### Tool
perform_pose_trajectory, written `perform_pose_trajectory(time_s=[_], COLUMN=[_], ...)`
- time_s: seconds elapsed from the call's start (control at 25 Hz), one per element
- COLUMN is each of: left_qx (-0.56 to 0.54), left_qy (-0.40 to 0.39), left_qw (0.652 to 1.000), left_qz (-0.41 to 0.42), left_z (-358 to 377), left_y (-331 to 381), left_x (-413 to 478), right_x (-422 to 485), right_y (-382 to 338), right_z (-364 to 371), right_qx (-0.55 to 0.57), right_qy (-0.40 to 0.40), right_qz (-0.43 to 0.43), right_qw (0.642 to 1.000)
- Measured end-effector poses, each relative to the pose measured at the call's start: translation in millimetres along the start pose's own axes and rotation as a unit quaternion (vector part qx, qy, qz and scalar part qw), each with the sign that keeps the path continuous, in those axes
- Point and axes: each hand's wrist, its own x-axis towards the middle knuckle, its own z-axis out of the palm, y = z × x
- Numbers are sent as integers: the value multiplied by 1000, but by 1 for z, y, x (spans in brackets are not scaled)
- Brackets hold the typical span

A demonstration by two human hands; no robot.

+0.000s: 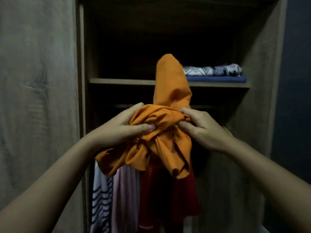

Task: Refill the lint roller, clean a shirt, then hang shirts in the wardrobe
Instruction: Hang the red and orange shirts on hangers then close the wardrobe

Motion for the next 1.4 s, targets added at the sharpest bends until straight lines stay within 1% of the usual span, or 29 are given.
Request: perform_pose_trajectory(time_s=[0.04, 0.12, 0.24, 0.32, 0.44, 0.48, 0.56, 0.6, 0.64, 0.72, 0.76, 0.88, 0.96, 1.04, 1.12, 1.16, 1.2, 1.24, 1.32, 1.36, 1.4], left_qx=[-16, -8, 49, 88, 76, 43, -61, -105, -137, -178, -190, -185, -181, -189, -174, -167, -177, -222, -314, -303, -244], left_qy=[2, 10, 7, 10, 30, 30, 34, 34, 39, 54, 58, 43, 20, 9, 18, 34, 45, 54, 19, -4, -33], left_qw=[1000, 1000, 999, 996, 996, 996, 990, 984, 979, 972, 971, 975, 977, 976, 978, 979, 975, 964, 941, 948, 967], left_qz=[-7, -14, -5, -7, -41, -66, -123, -139, -143, -142, -137, -116, -112, -111, -111, -116, -130, -137, -126, -97, -70], left_z=[9, 27, 47, 53, 59, 61, 66, 70, 74, 81, 83, 89, 93, 96, 103, 107, 111, 115, 120, 119, 117], left_y=[0, 2, 11, 19, 19, 16, 14, 15, 15, 17, 19, 21, 17, 17, 15, 14, 18, 18, 18, 16, 15], left_x=[-3, -6, -6, -6, -6, -7, -7, -8, -8, -11, -14, -21, -24, -27, -27, -30, -28, -30, -31, -32, -33], right_x=[-12, -31, -52, -61, -67, -68, -72, -74, -77, -79, -79, -79, -80, -81, -81, -80, -78, -76, -72, -70, -68], right_y=[-5, -10, -18, -22, -37, -43, -56, -60, -61, -61, -63, -67, -67, -63, -57, -54, -51, -49, -46, -45, -44], right_z=[0, -1, -6, -7, -5, -5, -6, -5, -4, -1, -1, -3, -3, -2, 0, 2, 4, 5, 6, 6, 6], right_qx=[-3, -29, -69, -56, 46, 94, 185, 206, 192, 121, 109, 136, 108, 55, 42, 44, 53, 69, 124, 153, 175], right_qy=[-5, -9, -14, -11, 11, 20, 33, 37, 37, 35, 33, 44, 42, 26, 24, 34, 51, 69, 92, 102, 112], right_qz=[21, 61, 117, 178, 282, 311, 352, 360, 356, 333, 316, 250, 215, 208, 236, 252, 271, 291, 333, 352, 368], right_qw=[1000, 998, 991, 982, 958, 945, 917, 909, 914, 935, 942, 957, 970, 976, 971, 966, 960, 952, 930, 918, 906])
